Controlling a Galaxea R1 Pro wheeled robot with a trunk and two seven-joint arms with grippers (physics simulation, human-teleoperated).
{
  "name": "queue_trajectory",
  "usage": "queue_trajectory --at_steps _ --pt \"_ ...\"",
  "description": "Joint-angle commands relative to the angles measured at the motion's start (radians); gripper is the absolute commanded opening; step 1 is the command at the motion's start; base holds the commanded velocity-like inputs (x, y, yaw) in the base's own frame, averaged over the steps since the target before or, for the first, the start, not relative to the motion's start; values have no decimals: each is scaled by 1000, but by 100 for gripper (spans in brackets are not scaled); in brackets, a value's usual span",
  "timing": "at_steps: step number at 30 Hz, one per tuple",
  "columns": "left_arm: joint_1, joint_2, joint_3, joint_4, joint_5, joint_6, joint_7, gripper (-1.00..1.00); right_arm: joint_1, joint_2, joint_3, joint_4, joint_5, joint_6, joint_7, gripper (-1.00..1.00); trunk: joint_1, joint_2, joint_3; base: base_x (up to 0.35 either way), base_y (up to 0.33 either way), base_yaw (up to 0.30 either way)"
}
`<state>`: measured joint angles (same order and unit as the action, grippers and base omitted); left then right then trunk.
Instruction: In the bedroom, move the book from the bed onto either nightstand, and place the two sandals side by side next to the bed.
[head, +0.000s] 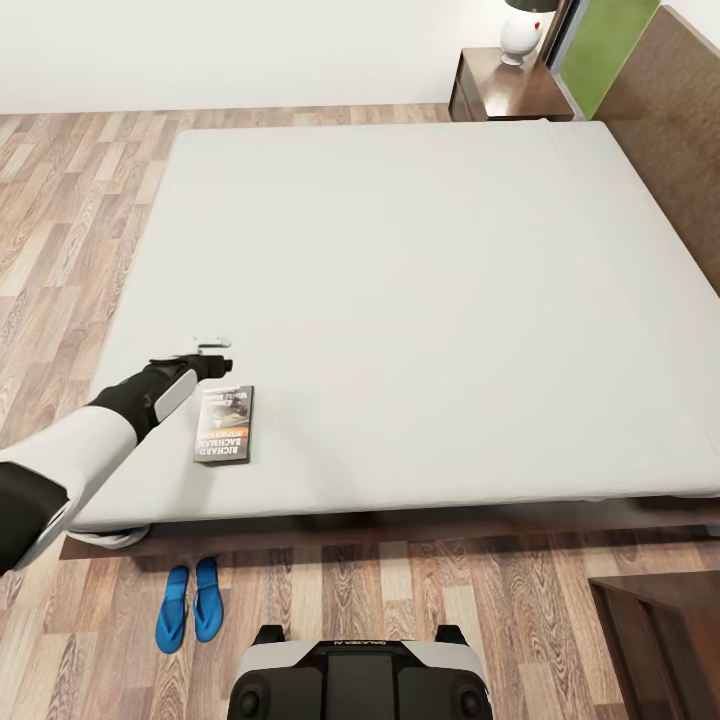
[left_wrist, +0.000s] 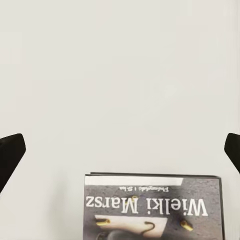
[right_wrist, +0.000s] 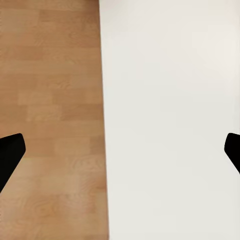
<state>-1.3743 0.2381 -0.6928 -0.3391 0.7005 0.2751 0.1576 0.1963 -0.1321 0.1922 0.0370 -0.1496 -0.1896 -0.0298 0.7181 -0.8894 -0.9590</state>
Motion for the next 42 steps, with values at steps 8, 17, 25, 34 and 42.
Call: queue_trajectory --at_steps 8,17,25,34,42 --pt "-11 2 -8 -4 10 4 8 100 0 -1 9 1 -10 -5 -1 100 0 -1 -5 0 0 0" --pt "-13 1 -8 -3 10 4 9 100 0 1 9 1 -10 -5 -1 100 0 -1 -18 0 0 0" --pt "-14 -3 -7 -2 10 4 9 100 0 1 9 1 -10 -5 -1 100 0 -1 -24 0 0 0" --pt "-14 -5 -7 -1 10 4 10 100 0 0 9 1 -10 -5 -1 100 0 -1 -29 0 0 0" --pt "-14 -5 -7 -1 10 3 10 100 0 -1 9 1 -10 -5 0 100 0 -1 -40 0 0 0"
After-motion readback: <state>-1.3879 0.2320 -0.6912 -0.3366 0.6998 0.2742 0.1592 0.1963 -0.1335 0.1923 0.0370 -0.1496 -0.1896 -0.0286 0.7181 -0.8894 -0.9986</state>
